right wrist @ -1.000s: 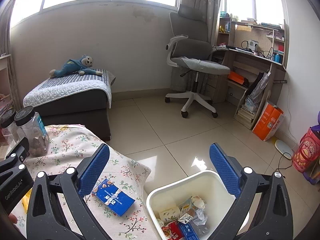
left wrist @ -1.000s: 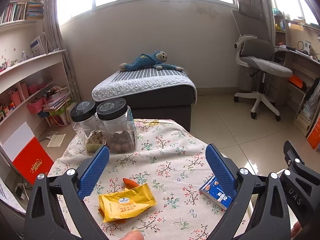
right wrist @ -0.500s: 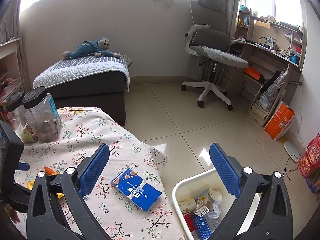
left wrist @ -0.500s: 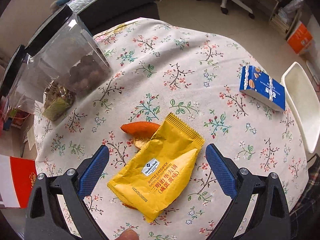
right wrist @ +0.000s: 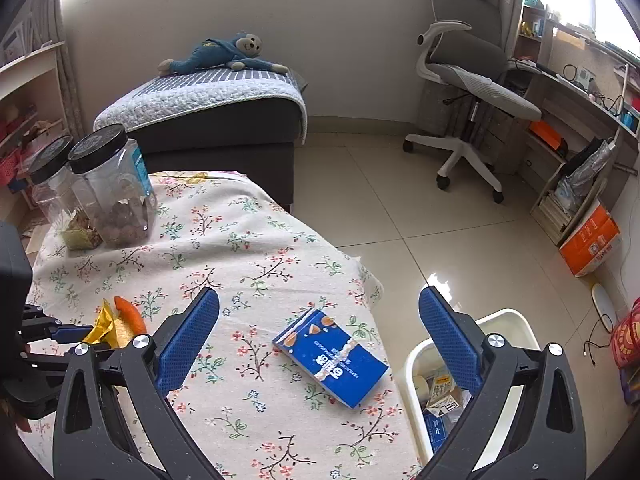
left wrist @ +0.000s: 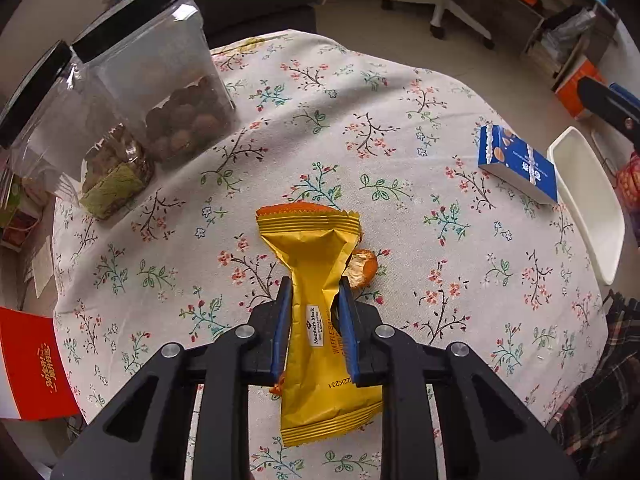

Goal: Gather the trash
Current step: 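Grasp the yellow snack bag with the left tool while the right tool grasps the orange peel, then carry yellow bag and orange peel over the white bin and release both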

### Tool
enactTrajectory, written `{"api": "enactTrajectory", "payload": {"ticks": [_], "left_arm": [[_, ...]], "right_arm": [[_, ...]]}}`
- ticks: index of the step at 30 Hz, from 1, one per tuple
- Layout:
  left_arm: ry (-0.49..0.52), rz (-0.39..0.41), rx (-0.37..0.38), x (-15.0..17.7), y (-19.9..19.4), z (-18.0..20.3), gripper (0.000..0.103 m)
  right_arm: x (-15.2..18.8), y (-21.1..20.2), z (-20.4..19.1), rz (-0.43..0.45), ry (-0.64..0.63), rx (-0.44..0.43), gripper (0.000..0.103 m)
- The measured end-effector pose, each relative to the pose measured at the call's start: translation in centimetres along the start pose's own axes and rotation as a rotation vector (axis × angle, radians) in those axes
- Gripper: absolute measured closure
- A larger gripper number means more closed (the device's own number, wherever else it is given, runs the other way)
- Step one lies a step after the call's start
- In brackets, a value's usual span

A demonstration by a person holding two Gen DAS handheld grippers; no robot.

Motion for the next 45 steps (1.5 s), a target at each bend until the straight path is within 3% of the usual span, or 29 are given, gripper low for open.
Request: {"api": "enactTrajectory", "payload": {"ticks": [4,8,10,15,19,22,24,25,26,31,38,45], "left_arm": [[-0.153,0.105,0.008,1.6,-4.1,-2.9,0.084],[-0.405,0.212,-0.046,2.7,-7.7,-7.3,0.084],[-0.5,0.225,-0.045,3.7,-8.4,-9.2,0.083],[-0.593,0.231,-0.061,4.8,-9.6,-12.3,0.082],[-0.654,0.261,-0.046,5.2,-10.0,-13.7,0.081],[-0.666,0.271,-0.046,5.2,-10.2,-14.1,0.081],[-0.66,0.268,-0.042,5.1,-10.0,-13.9,0.079],[-0.659,0.268,-0.042,5.1,-9.9,-13.9,0.079],[-0.66,0.269,-0.044,5.1,-9.8,-13.9,0.079],[-0.653,0.279,-0.06,4.7,-9.6,-13.6,0.079],[-0.612,0.375,-0.127,3.5,-12.0,-12.2,0.079],[-0.526,0.512,-0.308,2.4,-15.0,-9.5,0.079]], "right_arm": [[1.3,1.1,-4.9,-0.073,-0.086,-0.147,0.007],[4.1,2.0,-10.2,-0.189,-0.164,-0.318,0.007],[5.3,1.7,-12.7,-0.208,-0.219,-0.38,0.007],[8.1,0.2,-18.1,-0.234,-0.388,-0.505,0.008],[10.6,0.9,-20.4,-0.278,-0.492,-0.499,0.019],[12.1,1.6,-21.5,-0.279,-0.55,-0.476,0.037],[12.0,1.3,-22.0,-0.227,-0.569,-0.496,0.049],[11.9,1.1,-22.1,-0.232,-0.566,-0.512,0.069],[11.6,1.0,-22.1,-0.235,-0.559,-0.51,0.077],[8.5,0.3,-20.9,-0.195,-0.449,-0.537,0.08],[2.2,-2.8,-17.5,-0.044,-0.268,-0.54,0.08],[-0.3,-3.3,-14.4,0.062,-0.156,-0.447,0.08]]}}
Point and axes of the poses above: each gripper's, at about its wrist camera, not at the fingertips, and y roughly the way its jaws point, z to its right, x to its underside, the point moved 6 cm from there along y, roughly the way its jaws point, and after that the axes turned 4 degrees about x, right-handed, at the moved point
